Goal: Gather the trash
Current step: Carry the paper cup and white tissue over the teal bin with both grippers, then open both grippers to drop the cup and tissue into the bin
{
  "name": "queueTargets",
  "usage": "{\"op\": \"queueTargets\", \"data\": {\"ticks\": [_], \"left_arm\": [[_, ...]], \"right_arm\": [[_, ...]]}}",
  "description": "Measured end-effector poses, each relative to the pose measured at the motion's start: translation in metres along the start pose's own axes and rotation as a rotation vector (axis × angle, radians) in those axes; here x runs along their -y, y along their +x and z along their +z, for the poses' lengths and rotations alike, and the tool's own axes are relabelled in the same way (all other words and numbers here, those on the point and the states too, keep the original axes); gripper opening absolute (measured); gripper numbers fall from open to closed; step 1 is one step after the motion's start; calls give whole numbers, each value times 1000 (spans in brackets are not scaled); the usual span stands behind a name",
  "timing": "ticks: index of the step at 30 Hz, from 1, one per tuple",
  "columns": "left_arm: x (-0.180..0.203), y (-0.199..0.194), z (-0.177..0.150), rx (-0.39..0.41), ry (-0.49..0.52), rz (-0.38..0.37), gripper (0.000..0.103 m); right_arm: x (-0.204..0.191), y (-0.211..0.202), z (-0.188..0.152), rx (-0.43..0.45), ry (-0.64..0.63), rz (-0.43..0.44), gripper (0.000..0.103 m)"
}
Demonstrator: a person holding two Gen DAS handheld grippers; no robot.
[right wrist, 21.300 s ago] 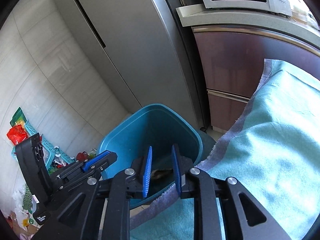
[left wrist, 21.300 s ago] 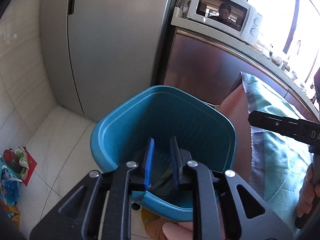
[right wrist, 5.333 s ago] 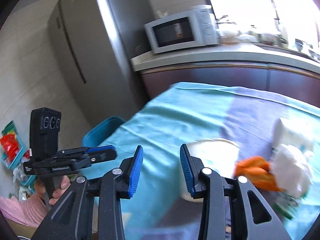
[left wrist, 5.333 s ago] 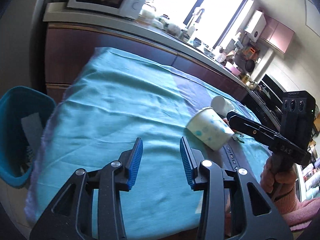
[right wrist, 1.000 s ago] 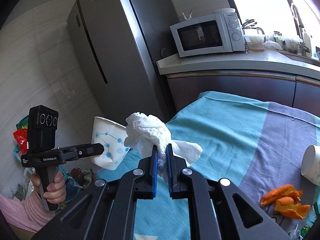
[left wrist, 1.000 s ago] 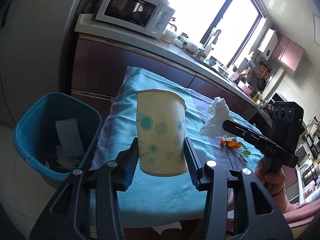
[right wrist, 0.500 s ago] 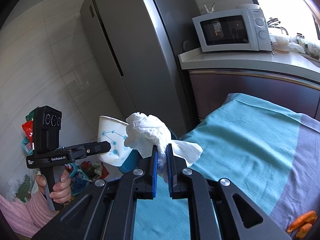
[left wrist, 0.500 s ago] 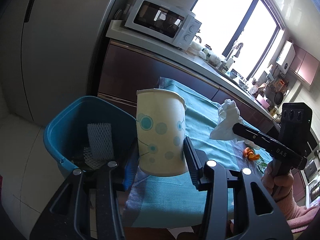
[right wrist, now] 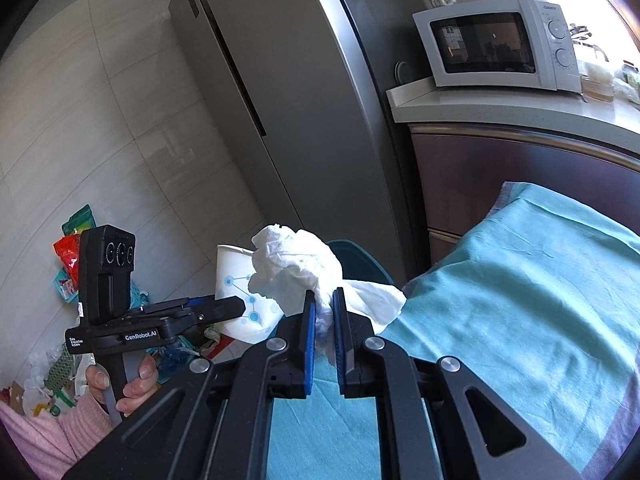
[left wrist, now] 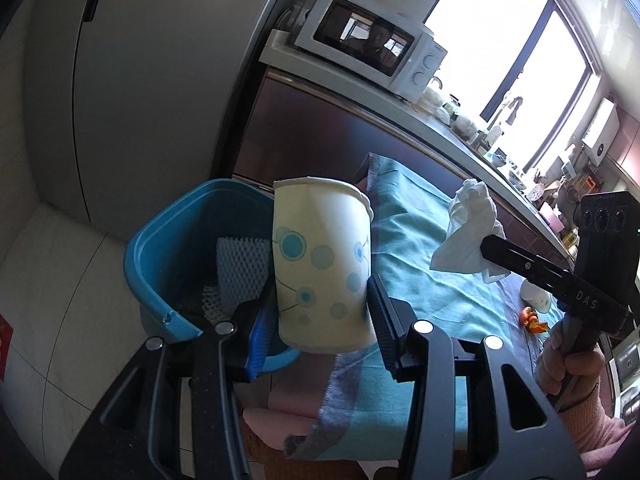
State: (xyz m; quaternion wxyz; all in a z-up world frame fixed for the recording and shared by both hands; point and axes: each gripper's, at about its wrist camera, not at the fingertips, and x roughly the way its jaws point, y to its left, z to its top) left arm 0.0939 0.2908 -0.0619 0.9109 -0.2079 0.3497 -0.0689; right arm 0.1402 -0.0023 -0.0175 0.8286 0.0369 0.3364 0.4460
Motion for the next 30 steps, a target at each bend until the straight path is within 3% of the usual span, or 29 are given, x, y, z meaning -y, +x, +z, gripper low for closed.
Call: {"op": "queueTargets", "data": {"ticks": [30], "left_arm": [[-52, 55, -7, -67, -120, 97, 45]], "right_arm": [[-1, 107, 12, -174, 35, -15, 13]]}}
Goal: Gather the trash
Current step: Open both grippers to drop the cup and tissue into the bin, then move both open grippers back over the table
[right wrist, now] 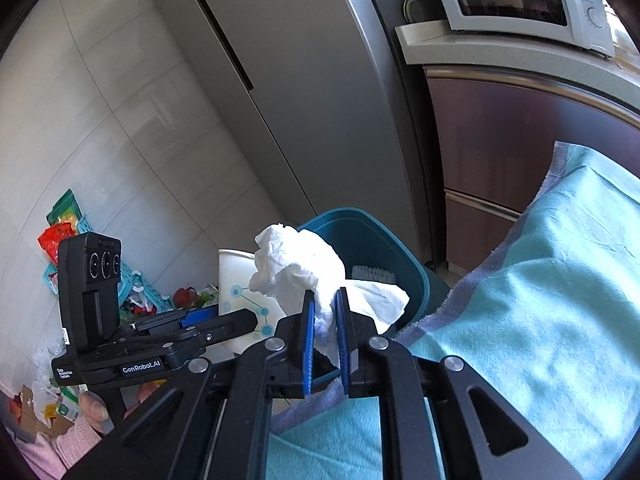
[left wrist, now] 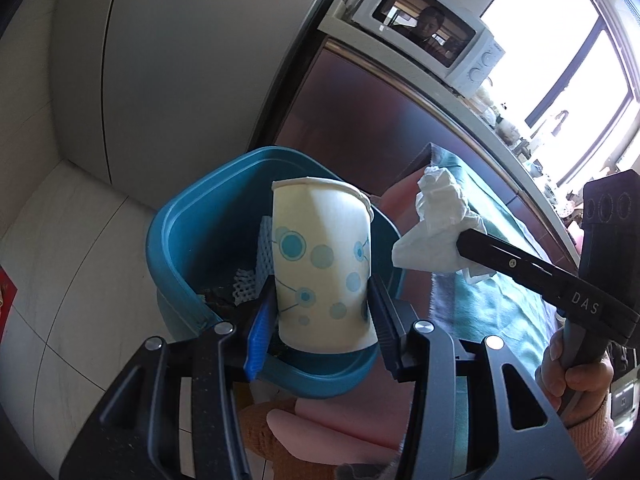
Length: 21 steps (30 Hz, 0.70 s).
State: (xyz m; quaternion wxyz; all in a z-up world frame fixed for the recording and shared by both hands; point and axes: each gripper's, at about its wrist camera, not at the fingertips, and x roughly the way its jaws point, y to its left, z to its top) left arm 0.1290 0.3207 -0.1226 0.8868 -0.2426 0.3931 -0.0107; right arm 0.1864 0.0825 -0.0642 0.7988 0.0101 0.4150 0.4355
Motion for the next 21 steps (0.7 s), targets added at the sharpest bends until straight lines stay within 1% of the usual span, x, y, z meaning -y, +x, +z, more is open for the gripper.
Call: {"op": "queueTargets", "data": {"ticks": [6, 8, 9, 12, 15, 21], "left_arm": [[-6, 11, 2, -9, -39, 4, 45], [-9, 15, 4, -12, -56, -1, 45], [-10, 16, 4, -13, -63, 0, 45], [-12, 19, 6, -12, -70, 1, 45], [-12, 20, 7, -8, -72, 2, 45], [-7, 16, 6, 10, -61, -10, 45]], "right_arm": [[-1, 16, 1, -37, -1, -16, 16], [0, 19, 2, -41, 4, -22, 18], [0, 20, 1, -43, 7, -24, 21], [2, 21, 0, -41, 11, -28, 22], [4, 21, 0, -38, 15, -30, 26], [6, 10, -2, -13, 18, -20, 26]]}}
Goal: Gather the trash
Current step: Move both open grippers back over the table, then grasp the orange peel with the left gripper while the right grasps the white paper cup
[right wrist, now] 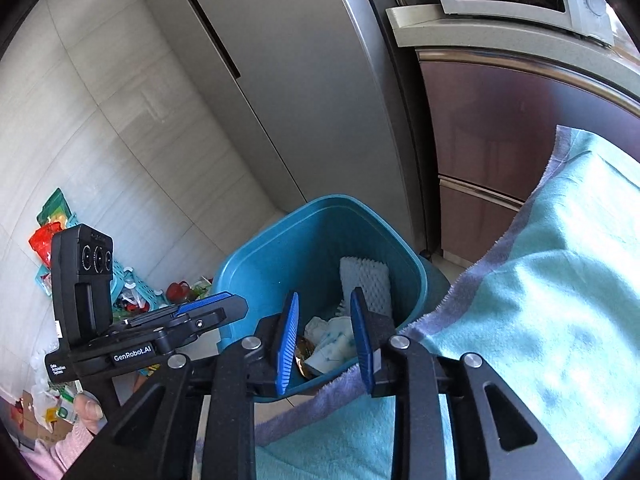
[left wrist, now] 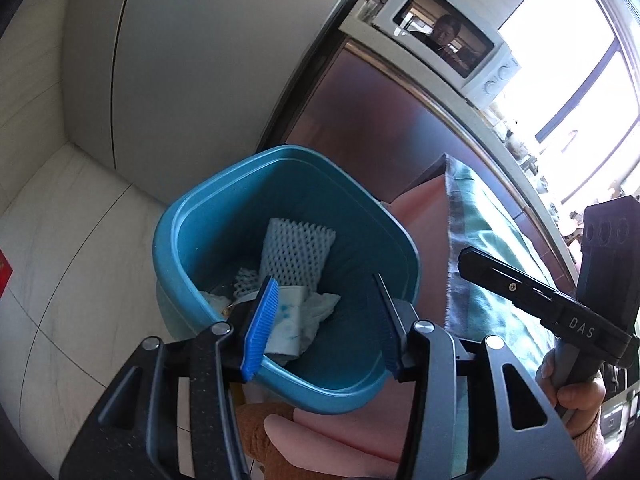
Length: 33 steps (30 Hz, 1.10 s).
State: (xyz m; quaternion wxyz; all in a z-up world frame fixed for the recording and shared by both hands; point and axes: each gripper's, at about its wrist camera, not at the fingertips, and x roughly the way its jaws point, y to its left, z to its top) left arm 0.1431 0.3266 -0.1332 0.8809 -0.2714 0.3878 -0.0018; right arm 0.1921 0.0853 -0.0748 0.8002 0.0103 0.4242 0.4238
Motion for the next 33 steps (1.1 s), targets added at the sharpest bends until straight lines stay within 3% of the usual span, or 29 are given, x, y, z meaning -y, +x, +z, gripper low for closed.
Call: {"op": "queueTargets", "data": {"ticks": [6, 14, 24, 33], "left_arm": [[27, -19, -5, 44, 79, -58, 48], [97, -38, -27, 66, 252, -185, 53], [203, -9, -78, -64, 452, -359, 53], [288, 23, -120, -166, 575, -440, 53]], "right_arm": [[3, -39, -15, 58, -27, 7, 31], [26, -118, -57, 153, -17, -77, 37], [92, -222, -123, 273, 156, -253, 38], [155, -305, -175, 398, 328, -414, 38]]}}
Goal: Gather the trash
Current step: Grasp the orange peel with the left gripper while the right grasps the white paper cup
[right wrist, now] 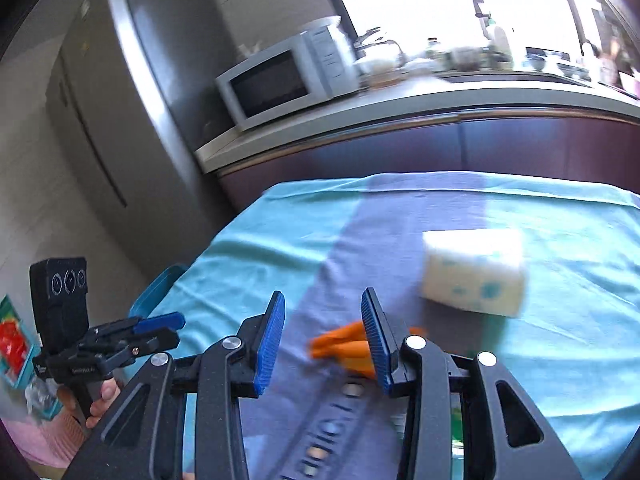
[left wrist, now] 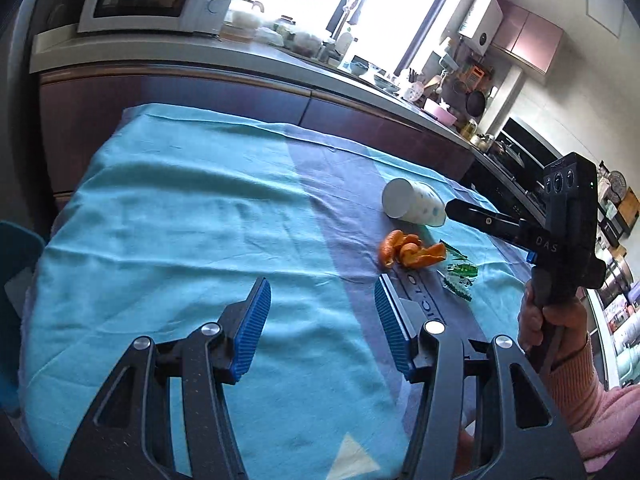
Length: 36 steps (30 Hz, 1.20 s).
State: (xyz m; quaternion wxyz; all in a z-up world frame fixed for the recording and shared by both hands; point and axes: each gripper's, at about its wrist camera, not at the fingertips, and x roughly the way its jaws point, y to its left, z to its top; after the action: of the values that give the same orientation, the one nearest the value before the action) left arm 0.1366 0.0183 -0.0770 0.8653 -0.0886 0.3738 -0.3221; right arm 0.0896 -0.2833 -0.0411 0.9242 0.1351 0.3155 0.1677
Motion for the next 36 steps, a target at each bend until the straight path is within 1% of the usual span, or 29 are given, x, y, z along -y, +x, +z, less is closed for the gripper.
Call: {"op": "queueTargets", "data": {"ticks": [5, 9, 12, 14, 16, 21, 24, 26, 28, 30, 32, 34, 36], "left_arm": [[31, 32, 8, -43, 51, -34, 53], [49, 61, 18, -84, 86, -25, 53], [54, 78, 24, -116, 95, -19, 53], [56, 90, 26, -140, 95, -13, 49], [58, 99, 30, -166, 96, -2, 42], [64, 115, 34, -205, 114, 9, 41], [68, 125, 34, -228, 127, 12, 36], [72, 131, 35, -238, 142, 19, 31], [76, 135, 36, -247, 159, 16, 23], [78, 138, 36, -253, 166, 9, 19], [79, 138, 35, -252, 172, 9, 18], [80, 135, 34, -251, 168, -2, 17], [79, 132, 33, -246, 162, -16, 17]], "right_arm": [[40, -10, 5, 39, 56, -57, 38], [69, -12, 7, 42, 92, -79, 38], [90, -6, 8, 28, 129, -72, 38], [99, 0, 10, 18, 154, -56, 38], [105, 7, 10, 5, 178, -39, 39], [110, 20, 10, -17, 199, 3, 39], [109, 23, 11, -19, 193, 17, 39], [108, 24, 11, -20, 191, 26, 39], [108, 24, 11, -16, 187, 30, 38], [108, 24, 11, -15, 184, 37, 37], [108, 24, 10, -14, 184, 43, 33], [108, 24, 9, -19, 184, 57, 21], [106, 25, 9, -19, 181, 65, 17]]}}
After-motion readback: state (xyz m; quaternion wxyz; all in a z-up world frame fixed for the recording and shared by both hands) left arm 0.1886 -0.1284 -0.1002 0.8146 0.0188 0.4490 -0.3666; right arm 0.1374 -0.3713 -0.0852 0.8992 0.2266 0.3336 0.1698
